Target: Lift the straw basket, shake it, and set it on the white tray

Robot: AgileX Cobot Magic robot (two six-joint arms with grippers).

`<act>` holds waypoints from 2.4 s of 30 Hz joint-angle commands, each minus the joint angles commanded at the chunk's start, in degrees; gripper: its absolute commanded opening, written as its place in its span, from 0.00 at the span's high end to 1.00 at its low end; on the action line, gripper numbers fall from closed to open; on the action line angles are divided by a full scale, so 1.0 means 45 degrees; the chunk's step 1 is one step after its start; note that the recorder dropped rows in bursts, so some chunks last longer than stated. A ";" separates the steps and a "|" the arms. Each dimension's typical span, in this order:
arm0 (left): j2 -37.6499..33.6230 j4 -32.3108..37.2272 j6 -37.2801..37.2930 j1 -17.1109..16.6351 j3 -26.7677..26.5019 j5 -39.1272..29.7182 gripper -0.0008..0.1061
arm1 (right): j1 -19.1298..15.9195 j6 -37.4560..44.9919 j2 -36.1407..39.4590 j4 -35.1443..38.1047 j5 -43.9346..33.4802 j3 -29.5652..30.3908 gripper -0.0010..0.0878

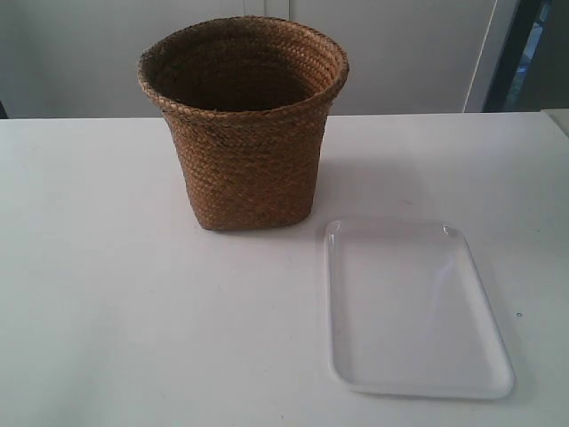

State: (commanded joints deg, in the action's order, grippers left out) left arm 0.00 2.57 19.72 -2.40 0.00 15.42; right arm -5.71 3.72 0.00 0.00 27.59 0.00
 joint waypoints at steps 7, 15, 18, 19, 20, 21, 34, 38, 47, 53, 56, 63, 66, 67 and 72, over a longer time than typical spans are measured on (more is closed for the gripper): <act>0.0000 0.0000 0.0673 0.0000 0.0000 0.2196 0.99 | 0.0000 -0.1407 0.0000 0.0173 0.3720 0.0000 0.99; 0.0000 0.0000 -0.0468 0.0000 -0.2112 0.1230 0.99 | 0.0000 -0.2310 0.0000 0.3908 0.3687 -0.0092 0.99; -0.0628 0.0000 -0.0705 0.0000 -0.3200 0.1373 0.99 | 0.0000 -0.2306 0.0000 0.4586 0.3712 -0.0839 0.99; -0.0908 0.0000 -0.0731 0.0000 -0.3684 0.1510 0.99 | 0.0000 -0.2306 0.0000 0.4696 0.3675 -0.1198 0.99; -0.1336 -0.0071 -0.0814 0.0000 -0.4190 0.1701 0.99 | 0.0000 -0.2306 0.0000 0.4696 0.3701 -0.1606 0.99; -0.1847 -0.0260 -0.1003 0.0000 -0.4738 0.2005 0.99 | 0.0000 -0.2306 0.0000 0.4656 0.3701 -0.1991 0.99; -1.2748 -0.4013 -0.4382 0.0000 -1.3262 0.3378 0.99 | 0.0000 -0.4120 1.0078 0.2827 0.3501 -0.9785 0.99; -1.6517 -0.4018 -0.3481 0.0000 -1.5642 -0.1358 0.99 | 0.0000 -0.7828 1.4257 -0.0582 -0.1070 -1.2879 0.99; -2.0631 -0.4646 -0.3483 -0.0061 -1.9755 -1.0362 0.99 | 0.1177 -0.5060 1.9501 0.0368 -1.1903 -1.7253 0.99; -2.0856 -0.6638 -0.7914 -0.0061 -2.0555 -1.2853 0.99 | 0.1177 0.1513 2.0613 0.6831 -1.4532 -1.8745 0.99; -2.0856 -0.6199 -0.8153 -0.0061 -2.0912 -1.4189 0.99 | 0.1177 0.2022 2.0857 0.6998 -1.4955 -1.9220 0.99; -2.0856 -0.6411 -0.7956 -0.0061 -2.0975 -1.4451 0.99 | 0.1130 0.2429 2.1130 0.7614 -1.5303 -1.9306 0.90; -2.0862 -0.7293 -0.7956 -0.0061 -2.0975 -1.4268 0.79 | 0.1130 0.3472 2.1345 0.8659 -1.5252 -1.9306 0.53; -2.0862 -0.7881 -0.7956 -0.0061 -2.0975 -1.3943 0.67 | 0.1130 0.3472 2.1500 0.8818 -1.5220 -1.9306 0.40; -2.1475 -0.9579 -0.7978 -0.0061 -2.0975 -1.1945 0.40 | 0.1190 0.3626 2.2246 1.0490 -1.5092 -1.9306 0.27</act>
State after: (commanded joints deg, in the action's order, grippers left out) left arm -96.64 -40.54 -16.18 -2.67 -94.39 -38.33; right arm -0.36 20.04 100.11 47.20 -40.33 -86.88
